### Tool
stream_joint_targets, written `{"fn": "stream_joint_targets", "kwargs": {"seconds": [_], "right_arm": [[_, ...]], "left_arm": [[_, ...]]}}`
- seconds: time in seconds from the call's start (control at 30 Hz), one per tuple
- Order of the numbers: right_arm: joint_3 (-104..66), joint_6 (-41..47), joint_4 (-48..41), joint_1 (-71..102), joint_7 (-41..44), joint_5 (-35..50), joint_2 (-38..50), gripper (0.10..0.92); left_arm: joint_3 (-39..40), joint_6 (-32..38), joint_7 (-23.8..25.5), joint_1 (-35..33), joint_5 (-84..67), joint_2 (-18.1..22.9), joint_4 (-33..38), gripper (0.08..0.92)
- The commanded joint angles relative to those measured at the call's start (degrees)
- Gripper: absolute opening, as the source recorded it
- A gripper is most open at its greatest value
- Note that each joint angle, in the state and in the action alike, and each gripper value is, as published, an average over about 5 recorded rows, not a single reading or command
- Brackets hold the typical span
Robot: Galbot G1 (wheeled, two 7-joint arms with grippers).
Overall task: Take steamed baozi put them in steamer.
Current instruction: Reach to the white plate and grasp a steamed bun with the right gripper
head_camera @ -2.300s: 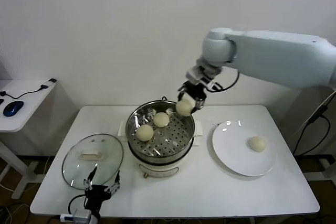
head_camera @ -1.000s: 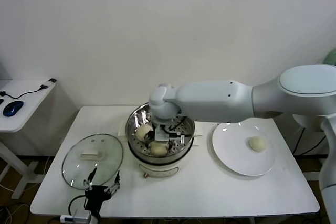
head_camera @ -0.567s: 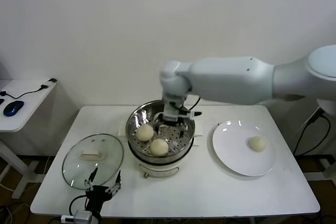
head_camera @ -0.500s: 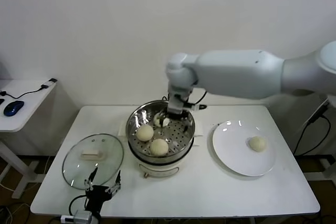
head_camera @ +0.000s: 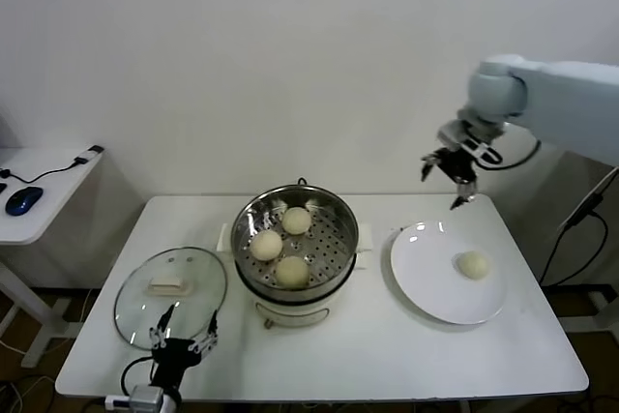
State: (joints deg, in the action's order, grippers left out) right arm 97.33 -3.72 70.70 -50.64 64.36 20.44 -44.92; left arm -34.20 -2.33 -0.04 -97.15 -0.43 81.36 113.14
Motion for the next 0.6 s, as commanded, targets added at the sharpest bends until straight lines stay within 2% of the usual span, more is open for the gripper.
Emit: {"fn": "stream_joint_targets", "kwargs": {"seconds": [0.03,0.27,0.6], "right_arm": [[-11.74,7.71,-6.81,17.89,-0.67,-5.71,13.3,0.823],[-27.86,6.13,-16.46,35.44,-0.44,-12.47,10.76,0.823],[-36.66,3.82,-26.04,44.24,-0.7,-15.47,2.64,0.823]], "left_arm": [[0.15,0.05,-0.09,0.17,-0.01,-0.09,-0.14,0.823],[-0.42,-0.22,0.08,-0.61,0.11,0.58,0.35,0.823],[-1.01,-0.2,0.09,-1.27,0.59,1.08,-0.41,0.823]]}}
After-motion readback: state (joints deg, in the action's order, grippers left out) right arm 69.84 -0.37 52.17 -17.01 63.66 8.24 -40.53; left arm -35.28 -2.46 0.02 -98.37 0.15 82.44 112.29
